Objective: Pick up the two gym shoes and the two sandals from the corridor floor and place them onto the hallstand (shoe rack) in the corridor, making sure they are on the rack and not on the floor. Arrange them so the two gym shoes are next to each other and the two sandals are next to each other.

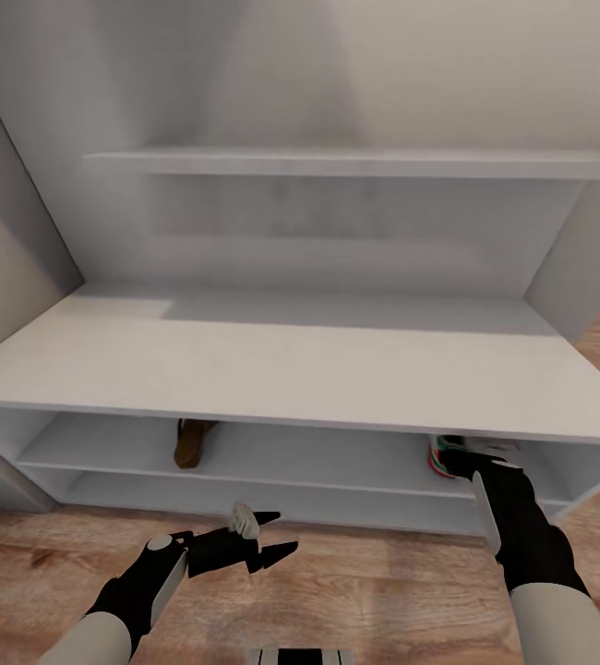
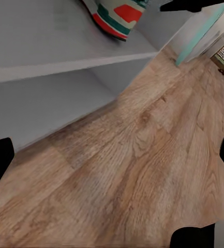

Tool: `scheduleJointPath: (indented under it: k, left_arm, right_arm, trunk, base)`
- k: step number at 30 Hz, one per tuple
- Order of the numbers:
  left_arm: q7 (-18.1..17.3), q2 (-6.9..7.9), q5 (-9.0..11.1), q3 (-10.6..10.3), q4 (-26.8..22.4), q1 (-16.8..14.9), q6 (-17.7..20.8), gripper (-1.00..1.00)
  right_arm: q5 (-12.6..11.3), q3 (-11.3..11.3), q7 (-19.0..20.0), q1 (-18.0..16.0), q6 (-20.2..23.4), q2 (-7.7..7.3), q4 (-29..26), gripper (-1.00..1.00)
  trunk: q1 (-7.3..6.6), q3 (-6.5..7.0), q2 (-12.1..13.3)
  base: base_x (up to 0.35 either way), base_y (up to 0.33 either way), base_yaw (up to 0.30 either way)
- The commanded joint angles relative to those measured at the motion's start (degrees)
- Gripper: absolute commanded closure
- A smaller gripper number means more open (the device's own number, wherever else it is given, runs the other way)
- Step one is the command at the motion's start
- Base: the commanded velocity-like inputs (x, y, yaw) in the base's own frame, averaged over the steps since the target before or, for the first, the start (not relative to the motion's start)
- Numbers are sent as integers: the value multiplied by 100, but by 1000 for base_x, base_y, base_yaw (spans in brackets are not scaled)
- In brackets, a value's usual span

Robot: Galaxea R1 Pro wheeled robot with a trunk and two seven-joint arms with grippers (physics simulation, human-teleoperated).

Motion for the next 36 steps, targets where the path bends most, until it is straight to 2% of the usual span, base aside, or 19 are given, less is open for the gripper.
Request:
scheduleJointPath:
  k: [1, 36]
  left_arm:
    - [2, 4, 24, -23, 6, -4, -44, -100]
    - [2, 4, 24, -22, 6, -4, -44, -100]
  right_arm:
    - [49, 0, 13, -2, 36, 0, -8, -100]
    - [49, 8, 13, -2, 30, 0, -14, -100]
  trunk:
    - [-4, -4, -2]
    - [-4, -4, -2]
  base:
    - [-302, 0, 0]
    - [-328, 0, 0]
